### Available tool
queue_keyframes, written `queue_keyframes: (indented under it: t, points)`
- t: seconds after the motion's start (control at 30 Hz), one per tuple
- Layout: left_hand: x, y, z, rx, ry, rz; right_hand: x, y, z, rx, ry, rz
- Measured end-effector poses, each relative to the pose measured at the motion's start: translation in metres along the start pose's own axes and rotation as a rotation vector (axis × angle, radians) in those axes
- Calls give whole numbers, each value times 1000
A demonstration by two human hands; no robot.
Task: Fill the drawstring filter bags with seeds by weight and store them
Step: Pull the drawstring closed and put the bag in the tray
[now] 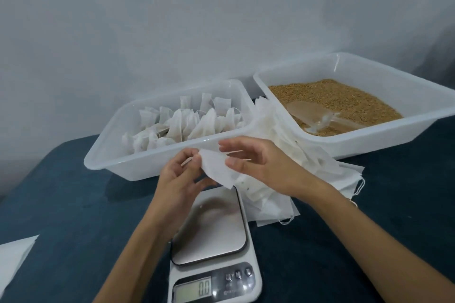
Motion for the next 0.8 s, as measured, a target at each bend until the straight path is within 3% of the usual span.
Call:
queue_keyframes:
  t: [0.1, 0.2, 0.37, 0.47, 0.7, 0.8]
  points:
    - [-4, -2, -2, 5, 5, -69, 4, -2, -1, 20, 67, 2]
    - [-10, -4, -8, 19, 73, -59, 9, -3, -2, 52, 161, 153]
    - [-13, -6, -16, -34, 240, 45, 4, -3, 2, 243, 68, 372]
    - [-13, -6, -18, -80, 296, 88, -7, -1, 1, 239, 47, 503]
    - [-15, 0, -11, -101, -64, 101, -10, 1, 0, 256, 55, 454]
    - [-18, 2, -10, -59, -150, 208, -7, -1, -1, 281, 62, 377]
Point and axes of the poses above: each hand's wrist, its own z-axis towards the middle knuckle, its own x-axis out of the palm, y = z × x, the point moved 1 cm from there along z, towards the middle knuckle, and after that the axes turned 3 degrees about x, right-handed, at the moved point
